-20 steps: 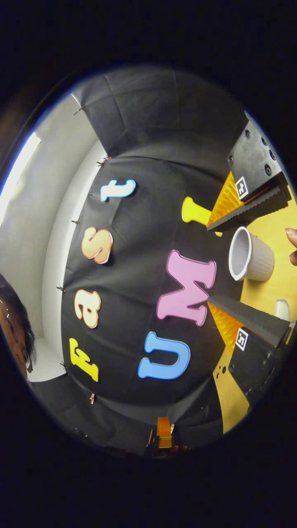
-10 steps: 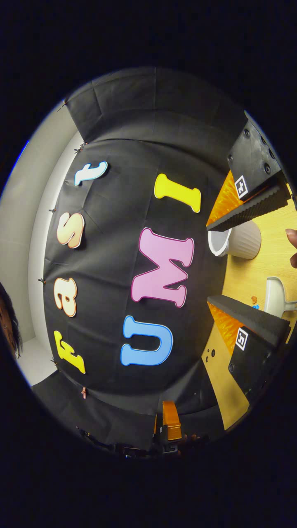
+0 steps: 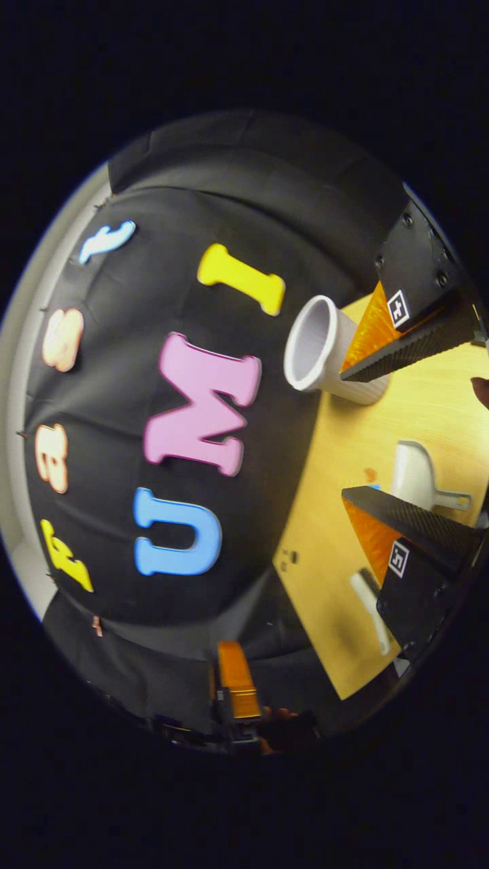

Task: Pick up the small broom and dustpan from the desktop, sweep the trash into the dustpan with the broom, and then empty the trash into the garbage bin.

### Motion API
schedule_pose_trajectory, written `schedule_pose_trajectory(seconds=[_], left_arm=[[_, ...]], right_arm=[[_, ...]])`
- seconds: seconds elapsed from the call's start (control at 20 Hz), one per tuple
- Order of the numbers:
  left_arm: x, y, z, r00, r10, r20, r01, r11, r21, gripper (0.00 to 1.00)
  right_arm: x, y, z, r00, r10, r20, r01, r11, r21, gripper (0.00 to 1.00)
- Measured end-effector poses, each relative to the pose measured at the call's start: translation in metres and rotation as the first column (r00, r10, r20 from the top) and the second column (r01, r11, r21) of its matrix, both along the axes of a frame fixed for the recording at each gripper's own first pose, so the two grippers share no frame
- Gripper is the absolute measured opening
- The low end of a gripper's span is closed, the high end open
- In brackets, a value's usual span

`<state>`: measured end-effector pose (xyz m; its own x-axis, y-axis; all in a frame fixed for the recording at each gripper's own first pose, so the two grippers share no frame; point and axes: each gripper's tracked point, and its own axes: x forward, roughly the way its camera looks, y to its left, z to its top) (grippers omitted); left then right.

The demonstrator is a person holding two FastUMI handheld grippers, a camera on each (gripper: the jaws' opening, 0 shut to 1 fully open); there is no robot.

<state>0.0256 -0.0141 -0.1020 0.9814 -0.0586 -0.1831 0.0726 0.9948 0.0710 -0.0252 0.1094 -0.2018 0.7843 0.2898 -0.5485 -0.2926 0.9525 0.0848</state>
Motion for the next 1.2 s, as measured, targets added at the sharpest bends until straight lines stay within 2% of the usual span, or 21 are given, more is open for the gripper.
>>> schedule_pose_trajectory(seconds=[0.05,0.15,0.3,0.5,0.75,0.9,1.2], left_arm=[[-0.002,0.002,-0.003,1.0,0.002,-0.005,-0.002,1.0,-0.001,0.96],[-0.006,0.004,-0.006,1.0,0.005,-0.01,-0.005,1.0,0.001,0.96],[-0.012,0.012,-0.014,1.0,0.009,-0.02,-0.008,1.0,0.022,0.96],[-0.017,0.021,-0.02,0.999,0.015,-0.032,-0.015,1.0,0.009,0.96],[-0.022,0.033,-0.026,0.999,0.025,-0.044,-0.024,1.0,0.018,0.96],[-0.023,0.037,-0.03,0.998,0.033,-0.052,-0.032,0.999,0.019,0.96],[-0.023,0.044,-0.046,0.994,0.061,-0.086,-0.06,0.998,0.012,0.96]], right_arm=[[-0.014,0.007,-0.026,0.996,0.031,-0.089,-0.032,0.999,-0.008,0.96],[-0.042,0.022,-0.068,0.968,0.071,-0.239,-0.074,0.997,-0.003,0.95],[-0.073,0.039,-0.125,0.898,0.099,-0.429,-0.104,0.994,0.012,0.95],[-0.091,0.061,-0.177,0.8,0.075,-0.596,-0.038,0.996,0.075,0.94],[-0.087,0.087,-0.241,0.718,0.029,-0.696,-0.001,0.999,0.041,0.93],[-0.082,0.097,-0.265,0.695,0.014,-0.719,-0.021,1.0,-0.001,0.92],[-0.082,0.11,-0.286,0.626,0.008,-0.78,-0.036,0.999,-0.019,0.87]])
